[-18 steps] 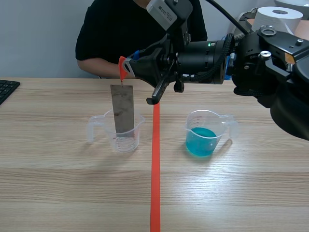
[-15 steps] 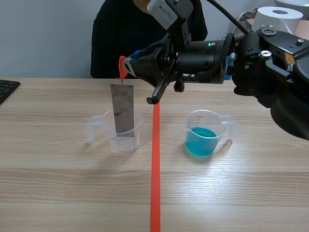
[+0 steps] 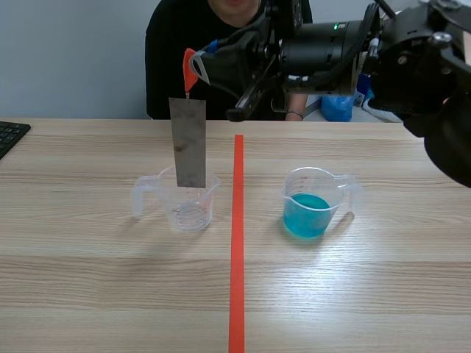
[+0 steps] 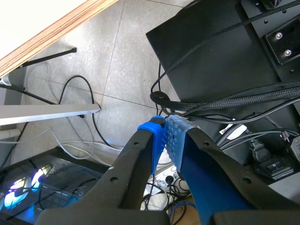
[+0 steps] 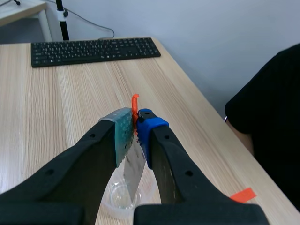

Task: Do the redox reaction experiment.
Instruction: 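Raise the plate and point at it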

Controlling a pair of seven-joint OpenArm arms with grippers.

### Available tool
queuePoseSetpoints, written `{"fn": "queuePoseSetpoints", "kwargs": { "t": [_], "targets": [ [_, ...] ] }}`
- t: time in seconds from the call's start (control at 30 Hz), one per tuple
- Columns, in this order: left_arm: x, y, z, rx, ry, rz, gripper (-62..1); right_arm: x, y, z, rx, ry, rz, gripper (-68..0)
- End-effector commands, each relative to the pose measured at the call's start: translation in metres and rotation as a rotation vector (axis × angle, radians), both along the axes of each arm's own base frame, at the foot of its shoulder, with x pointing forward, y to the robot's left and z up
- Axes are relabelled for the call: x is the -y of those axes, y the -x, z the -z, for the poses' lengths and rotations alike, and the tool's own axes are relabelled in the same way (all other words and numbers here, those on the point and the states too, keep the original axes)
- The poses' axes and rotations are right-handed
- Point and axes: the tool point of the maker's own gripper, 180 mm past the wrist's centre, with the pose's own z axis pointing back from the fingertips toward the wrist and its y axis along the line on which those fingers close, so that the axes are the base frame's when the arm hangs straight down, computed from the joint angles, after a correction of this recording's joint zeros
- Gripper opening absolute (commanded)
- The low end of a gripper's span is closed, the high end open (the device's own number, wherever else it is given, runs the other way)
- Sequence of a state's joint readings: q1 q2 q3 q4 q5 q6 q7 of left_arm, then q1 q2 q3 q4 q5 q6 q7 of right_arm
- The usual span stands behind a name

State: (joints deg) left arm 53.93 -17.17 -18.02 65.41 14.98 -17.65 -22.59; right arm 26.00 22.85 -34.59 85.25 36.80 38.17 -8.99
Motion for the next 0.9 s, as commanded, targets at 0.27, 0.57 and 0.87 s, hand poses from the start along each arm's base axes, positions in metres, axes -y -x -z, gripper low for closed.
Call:
{"fn": "queuePoseSetpoints", "kwargs": {
  "t": [0.27, 0.57, 0.87],
  "targets": [
    [0.003, -0.005, -0.004, 0.022, 0.011, 0.003, -56.9, 0.016, 0.013, -0.063, 0.112, -0.042, -0.012, -66.7],
    [0.004, -0.006, -0.005, 0.033, 0.017, 0.005, -56.9, 0.04, 0.024, -0.094, 0.155, -0.038, -0.006, -66.7],
    [0.004, -0.006, -0.006, 0.035, 0.018, 0.005, -56.9, 0.086, 0.015, -0.1, 0.146, 0.013, 0.081, -66.7]
  ]
}}
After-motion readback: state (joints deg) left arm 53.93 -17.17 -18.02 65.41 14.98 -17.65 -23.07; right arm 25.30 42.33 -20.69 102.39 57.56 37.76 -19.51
